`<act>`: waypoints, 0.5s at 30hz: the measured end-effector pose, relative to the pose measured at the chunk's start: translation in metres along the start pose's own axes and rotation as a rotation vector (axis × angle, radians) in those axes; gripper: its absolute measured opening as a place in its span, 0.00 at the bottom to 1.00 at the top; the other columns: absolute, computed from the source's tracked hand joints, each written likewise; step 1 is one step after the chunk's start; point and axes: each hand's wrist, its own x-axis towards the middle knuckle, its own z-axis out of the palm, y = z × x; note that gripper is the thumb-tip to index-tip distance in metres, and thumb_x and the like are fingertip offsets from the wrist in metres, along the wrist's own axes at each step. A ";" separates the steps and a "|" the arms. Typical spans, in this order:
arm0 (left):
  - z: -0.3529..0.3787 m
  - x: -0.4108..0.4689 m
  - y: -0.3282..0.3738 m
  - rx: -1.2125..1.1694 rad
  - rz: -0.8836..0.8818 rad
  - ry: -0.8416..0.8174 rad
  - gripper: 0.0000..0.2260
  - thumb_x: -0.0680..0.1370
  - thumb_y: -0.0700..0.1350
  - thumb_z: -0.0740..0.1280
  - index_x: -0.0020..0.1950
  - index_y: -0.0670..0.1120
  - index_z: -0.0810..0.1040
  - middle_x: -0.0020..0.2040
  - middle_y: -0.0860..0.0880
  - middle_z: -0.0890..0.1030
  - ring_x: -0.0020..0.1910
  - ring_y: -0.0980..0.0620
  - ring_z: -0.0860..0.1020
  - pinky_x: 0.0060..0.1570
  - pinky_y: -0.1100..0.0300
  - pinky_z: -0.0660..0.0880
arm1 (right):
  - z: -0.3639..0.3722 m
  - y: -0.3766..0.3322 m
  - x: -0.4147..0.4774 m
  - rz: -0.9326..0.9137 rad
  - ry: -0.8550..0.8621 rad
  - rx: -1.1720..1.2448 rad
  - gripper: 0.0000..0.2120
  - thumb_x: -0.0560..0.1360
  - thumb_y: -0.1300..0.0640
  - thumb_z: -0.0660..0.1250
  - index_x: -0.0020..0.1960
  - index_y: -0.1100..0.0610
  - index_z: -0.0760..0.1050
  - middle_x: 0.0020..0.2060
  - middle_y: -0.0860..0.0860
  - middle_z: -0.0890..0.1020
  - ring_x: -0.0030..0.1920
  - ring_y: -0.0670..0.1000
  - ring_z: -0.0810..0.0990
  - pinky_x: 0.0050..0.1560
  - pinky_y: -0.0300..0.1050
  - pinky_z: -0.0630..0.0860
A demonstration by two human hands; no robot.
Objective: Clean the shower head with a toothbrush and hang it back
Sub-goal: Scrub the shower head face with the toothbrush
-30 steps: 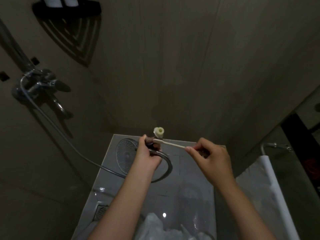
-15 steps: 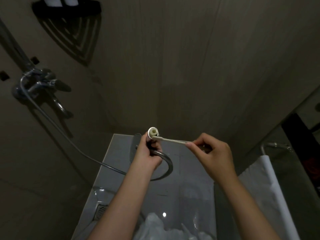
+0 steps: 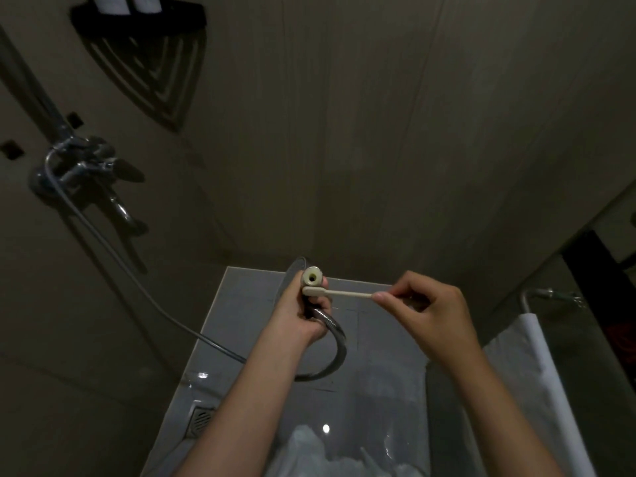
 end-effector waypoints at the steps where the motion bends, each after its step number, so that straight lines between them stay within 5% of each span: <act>1: -0.001 0.000 0.000 -0.003 -0.003 0.001 0.13 0.75 0.43 0.68 0.31 0.40 0.75 0.22 0.45 0.75 0.17 0.55 0.73 0.14 0.70 0.62 | 0.000 0.000 -0.001 0.009 -0.003 0.012 0.16 0.65 0.37 0.68 0.35 0.51 0.77 0.30 0.48 0.79 0.32 0.48 0.77 0.35 0.57 0.76; 8: -0.001 0.002 0.000 0.040 0.003 -0.034 0.10 0.75 0.44 0.66 0.35 0.42 0.74 0.23 0.47 0.75 0.18 0.56 0.73 0.13 0.71 0.63 | 0.001 -0.006 0.007 0.063 0.076 0.024 0.11 0.69 0.47 0.71 0.33 0.52 0.77 0.28 0.48 0.78 0.30 0.48 0.75 0.33 0.54 0.74; 15: -0.002 0.001 0.002 0.068 0.033 0.005 0.11 0.75 0.42 0.67 0.34 0.43 0.73 0.22 0.47 0.74 0.16 0.56 0.71 0.14 0.71 0.62 | 0.000 -0.008 0.005 0.119 -0.115 0.162 0.11 0.69 0.49 0.72 0.33 0.53 0.77 0.29 0.55 0.77 0.30 0.50 0.72 0.32 0.47 0.69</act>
